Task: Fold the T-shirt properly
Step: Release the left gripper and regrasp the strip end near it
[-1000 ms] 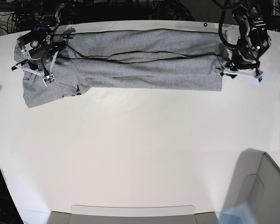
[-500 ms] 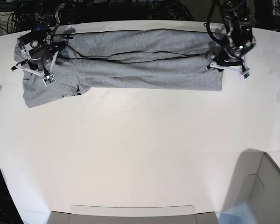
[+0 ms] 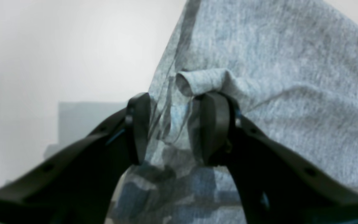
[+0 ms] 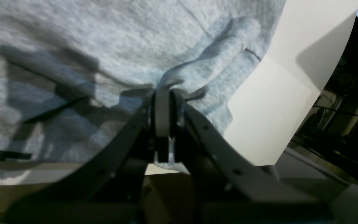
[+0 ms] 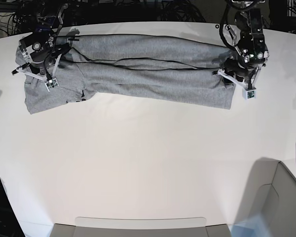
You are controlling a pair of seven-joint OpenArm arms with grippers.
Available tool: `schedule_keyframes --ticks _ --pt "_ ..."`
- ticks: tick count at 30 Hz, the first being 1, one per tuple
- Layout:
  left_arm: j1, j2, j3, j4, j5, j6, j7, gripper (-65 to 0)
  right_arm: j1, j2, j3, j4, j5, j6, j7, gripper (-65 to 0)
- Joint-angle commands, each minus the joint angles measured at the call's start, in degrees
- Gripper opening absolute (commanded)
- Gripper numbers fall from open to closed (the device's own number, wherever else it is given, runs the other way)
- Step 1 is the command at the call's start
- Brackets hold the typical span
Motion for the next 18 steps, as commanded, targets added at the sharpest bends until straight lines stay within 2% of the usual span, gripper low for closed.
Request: schedule_keyframes --ticks 1,6,10,13,14,18 --pt "1.40 0.06 1.62 -0.93 0.23 0.07 3.89 -37.4 0.41 0.43 0.18 0.83 -0.27 0.65 0.07 -65.0" --pt "1.93 0.06 8.75 -1.02 0.23 0.07 3.36 -38.5 0.50 0.43 0.18 0.83 -0.27 0.65 0.07 -65.0" --pt "2.01 -0.73 15.69 -1.46 0.15 0.07 1.69 -47.8 0.50 0.43 0.18 0.83 -0.27 0.65 0.07 -65.0" --pt "1.66 -1.25 17.10 -2.43 -0.12 0.07 1.95 -62.1 0.41 0.43 0.27 0.83 -0.27 0.65 0.07 -65.0" --pt "1.66 -1.25 16.57 -2.60 -0.12 0.07 1.95 -65.0 0.41 0.43 0.35 0.83 -0.27 0.65 0.07 -65.0" --pt "1.57 -2.05 15.60 -2.60 -0.12 0.07 4.68 -65.0 0.41 0.87 0.53 0.83 -0.27 0.65 0.07 -65.0"
